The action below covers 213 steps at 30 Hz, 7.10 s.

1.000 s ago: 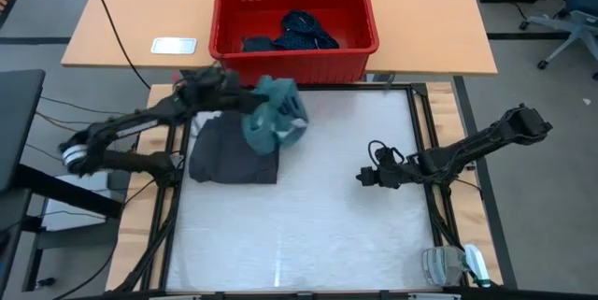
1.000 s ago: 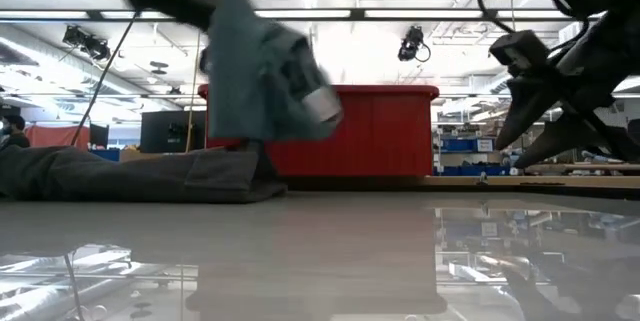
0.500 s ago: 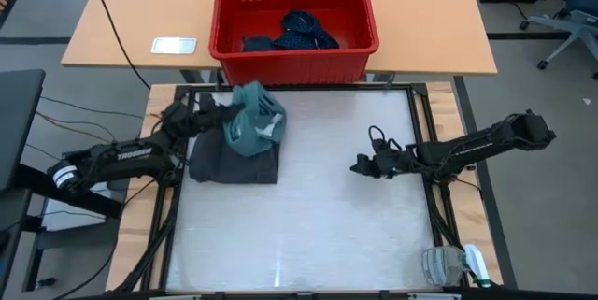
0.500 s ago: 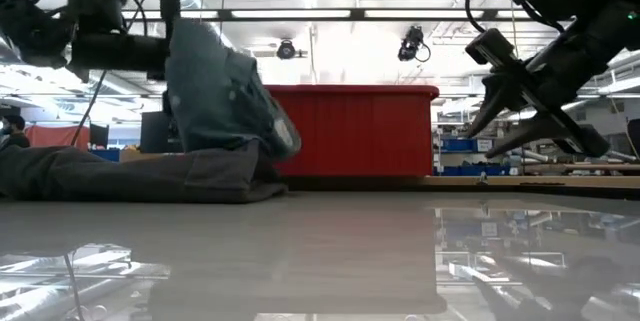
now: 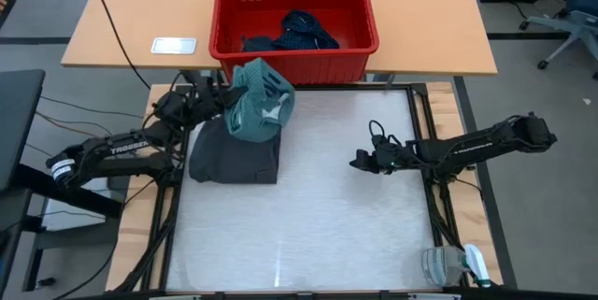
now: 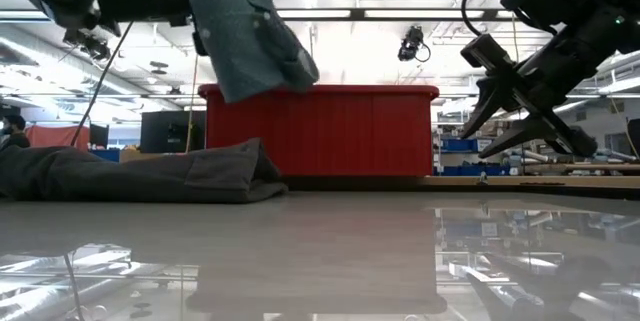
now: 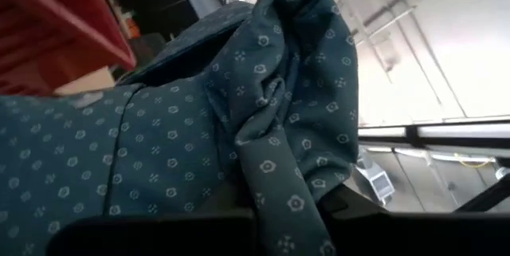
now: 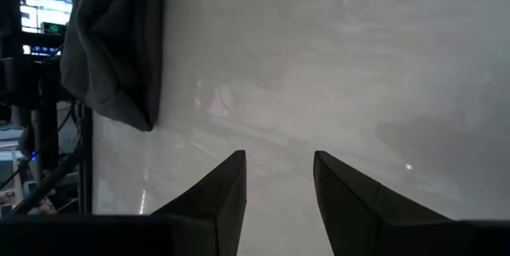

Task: Fold laundry
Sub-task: Stack the dark green polo on top of the black shorts

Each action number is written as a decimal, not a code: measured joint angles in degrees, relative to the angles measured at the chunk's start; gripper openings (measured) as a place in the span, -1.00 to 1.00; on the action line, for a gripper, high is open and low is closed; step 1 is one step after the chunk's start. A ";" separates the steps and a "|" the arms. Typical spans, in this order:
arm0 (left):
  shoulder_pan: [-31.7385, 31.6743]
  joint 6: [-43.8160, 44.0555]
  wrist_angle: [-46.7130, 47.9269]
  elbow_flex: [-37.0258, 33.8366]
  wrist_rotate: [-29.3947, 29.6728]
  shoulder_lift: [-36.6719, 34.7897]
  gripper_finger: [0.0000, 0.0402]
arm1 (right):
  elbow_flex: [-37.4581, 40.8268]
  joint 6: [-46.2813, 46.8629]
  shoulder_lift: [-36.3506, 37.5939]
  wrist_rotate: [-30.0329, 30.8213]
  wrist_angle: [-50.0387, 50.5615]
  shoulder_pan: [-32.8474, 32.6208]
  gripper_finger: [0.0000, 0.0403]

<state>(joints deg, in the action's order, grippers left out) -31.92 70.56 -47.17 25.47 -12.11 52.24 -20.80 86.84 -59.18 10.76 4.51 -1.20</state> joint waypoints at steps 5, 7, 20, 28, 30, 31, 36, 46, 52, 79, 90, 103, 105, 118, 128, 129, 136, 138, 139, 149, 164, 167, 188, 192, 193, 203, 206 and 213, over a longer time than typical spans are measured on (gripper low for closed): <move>3.74 -1.94 5.96 -2.49 2.82 2.30 -0.83 | 0.00 -1.51 0.00 -1.23 0.02 2.06 -0.24; 3.74 -2.09 7.56 -5.52 4.36 2.35 -0.83 | 0.00 -1.92 0.00 -1.61 0.03 2.86 -0.24; -7.96 5.00 -3.06 -24.96 -1.87 0.35 -0.07 | 0.00 -1.98 0.00 -4.35 -0.13 6.38 -0.24; -18.26 -1.06 -3.74 -18.00 -20.87 0.10 0.62 | 0.00 -2.45 -0.17 -4.61 -0.15 6.79 -0.24; -19.60 -3.44 0.34 -15.32 -25.04 0.14 0.64 | 0.00 -2.72 -0.17 -5.00 -0.15 6.79 -0.24; -20.02 -5.23 1.87 -13.89 -26.63 0.14 0.64 | 0.01 -2.83 -0.17 -5.13 -0.13 6.79 -0.24; -22.20 -18.93 15.90 -3.74 -31.14 0.14 0.52 | 0.02 -3.01 -0.17 -6.16 -0.13 6.09 -0.24; -26.59 -59.08 67.24 24.02 -20.00 0.21 0.26 | 0.00 -3.07 -0.17 -6.42 0.45 3.36 -0.24; -21.46 -56.56 70.97 30.99 -18.31 0.27 0.20 | 0.01 -4.39 -0.17 -6.69 1.94 2.99 -0.24; 25.76 -51.58 79.14 31.30 33.95 17.31 0.15 | 0.02 -9.92 -0.17 -9.04 4.59 1.15 -0.24; 25.10 -50.96 76.63 31.33 32.91 28.16 0.15 | 0.02 -12.06 -0.16 -11.19 5.96 1.16 -0.24; 17.57 -33.22 78.05 31.30 32.48 27.64 -0.80 | 0.02 -13.58 -0.17 -12.29 6.01 1.17 -0.24; 17.50 -28.76 80.01 31.30 33.90 25.72 -0.91 | 0.02 -14.00 -0.17 -11.79 5.99 1.22 -0.24; 19.59 -6.01 108.42 30.84 41.94 14.72 -0.88 | 0.02 -20.79 -0.17 -14.49 6.32 6.95 -0.24; 32.90 28.08 111.67 17.32 32.10 11.31 -0.66 | 0.02 -21.94 -0.17 -15.10 6.42 7.81 -0.24; 33.73 28.04 110.63 17.36 32.16 11.30 -0.63 | 0.02 -22.27 -0.16 -15.10 6.43 8.04 -0.24; 35.45 25.37 112.96 22.91 32.47 9.79 -0.52 | 0.02 -24.06 -0.17 -16.34 6.86 10.22 -0.24; 35.45 22.82 115.15 25.26 32.52 9.11 -0.51 | 0.02 -24.07 -0.16 -16.40 6.82 10.33 -0.24; 35.45 21.79 116.16 26.39 32.54 8.59 -0.51 | 0.02 -24.19 -0.17 -16.59 6.78 10.33 -0.24; 35.43 0.84 105.70 38.08 39.29 6.33 -0.51 | 0.02 -35.31 -0.20 -17.32 -0.54 7.09 -0.24; 36.08 3.08 99.10 30.24 35.41 24.15 -0.54 | 0.00 -45.95 -1.66 -11.91 -25.15 6.04 -0.24; 35.70 10.33 111.28 29.03 38.63 24.35 -0.58 | 0.00 -45.63 -3.07 -12.70 -25.05 5.69 -0.24; 39.46 22.79 118.54 19.71 30.20 10.49 -0.82 | -11.69 -45.80 -22.52 -21.19 -28.71 5.54 -0.24; 41.84 26.82 107.24 12.88 25.55 10.53 -0.87 | -20.82 -49.78 -31.12 -21.37 -27.50 5.56 -0.24; 42.29 27.57 105.13 11.79 24.75 10.54 -0.88 | -23.15 -51.04 -33.28 -21.53 -27.35 5.73 -0.24; 43.80 29.26 103.95 13.50 24.18 9.94 -0.90 | -45.68 -57.79 -52.54 -20.00 -24.28 9.01 -0.24; 43.82 26.97 105.44 17.11 25.40 9.63 -0.90 | -48.20 -56.18 -55.37 -15.40 -21.12 10.15 -0.24; 44.08 15.94 109.18 27.37 32.89 9.04 -0.90 | -48.74 -56.29 -59.70 -14.55 -14.52 10.36 -0.24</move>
<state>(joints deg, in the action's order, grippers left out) 12.16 86.50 62.01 52.84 20.78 61.28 -69.54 30.56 -118.87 -3.79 -10.00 9.16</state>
